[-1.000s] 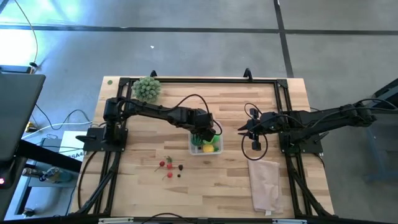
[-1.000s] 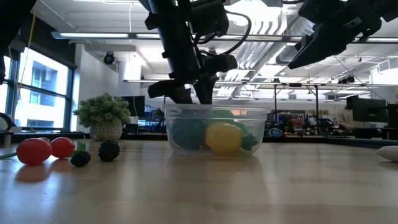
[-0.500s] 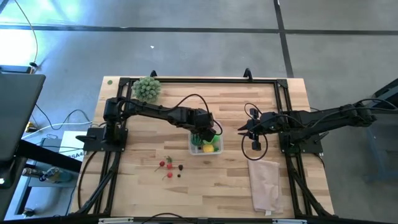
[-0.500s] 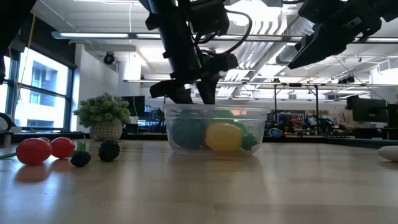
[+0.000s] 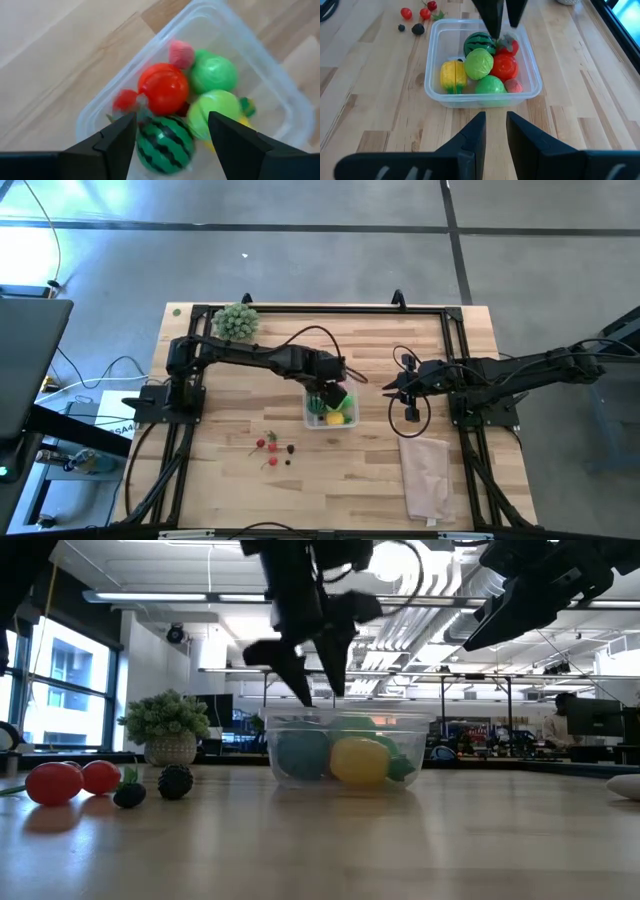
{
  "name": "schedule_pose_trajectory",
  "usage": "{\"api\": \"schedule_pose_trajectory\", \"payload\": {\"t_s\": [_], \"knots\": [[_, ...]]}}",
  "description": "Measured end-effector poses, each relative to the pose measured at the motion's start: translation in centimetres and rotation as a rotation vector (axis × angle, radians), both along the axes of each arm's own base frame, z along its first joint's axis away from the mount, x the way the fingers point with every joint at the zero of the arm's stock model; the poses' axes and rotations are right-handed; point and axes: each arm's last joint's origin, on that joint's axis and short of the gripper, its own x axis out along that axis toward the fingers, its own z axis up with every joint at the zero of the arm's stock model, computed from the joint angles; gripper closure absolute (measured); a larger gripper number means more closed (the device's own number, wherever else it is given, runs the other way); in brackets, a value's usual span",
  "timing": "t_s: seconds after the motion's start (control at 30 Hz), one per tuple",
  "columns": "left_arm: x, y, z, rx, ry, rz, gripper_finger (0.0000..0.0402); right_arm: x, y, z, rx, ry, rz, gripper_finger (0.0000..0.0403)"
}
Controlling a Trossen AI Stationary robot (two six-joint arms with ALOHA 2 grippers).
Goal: Pick and placing Produce into tupperware
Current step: Put the bottom red cherry into the transparent bin
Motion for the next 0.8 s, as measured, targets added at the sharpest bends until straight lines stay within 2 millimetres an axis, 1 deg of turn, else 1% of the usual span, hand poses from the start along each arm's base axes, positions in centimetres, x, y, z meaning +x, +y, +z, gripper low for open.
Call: {"api": "schedule_pose_trajectory", "payload": {"t_s": [0.13,0.2,0.27,0.33,0.4,0.47,0.53,0.6,0.7,0.8], "knots": [[-0.4,-0.4,2.4,-0.015,0.056,0.006,0.0180,0.0,0.0,0.0,0.000,0.000,0.000,0.0336],[-0.8,-1.0,3.2,-0.046,0.097,0.031,0.0187,0.0,0.0,0.0,0.000,0.000,0.000,0.0336],[-1.5,-1.3,3.9,-0.105,0.160,0.090,0.0193,0.0,0.0,0.0,0.000,0.000,0.000,0.0336],[-2.4,-2.0,4.4,-0.203,0.238,0.175,0.0198,0.0,0.0,0.0,0.000,0.000,0.000,0.0336],[-3.3,-3.0,4.5,-0.311,0.334,0.285,0.0203,0.0,0.0,0.0,0.000,0.000,0.000,0.0336],[-4.0,-4.3,4.6,-0.361,0.424,0.403,0.0203,0.0,0.0,0.0,0.000,0.000,0.000,0.0336],[-4.2,-5.8,4.5,-0.341,0.438,0.479,0.0200,0.0,0.0,0.0,0.000,0.000,0.000,0.0336],[-4.7,-7.4,4.7,-0.274,0.422,0.506,0.0196,0.0,0.0,0.0,0.000,-0.001,0.000,0.0336],[-5.5,-9.9,5.6,-0.191,0.366,0.531,0.0187,0.0,0.0,0.0,0.000,0.001,0.000,0.0336],[-6.5,-12.6,5.8,-0.125,0.323,0.593,0.0177,0.0,0.0,0.0,0.000,0.001,0.000,0.0336]]}}
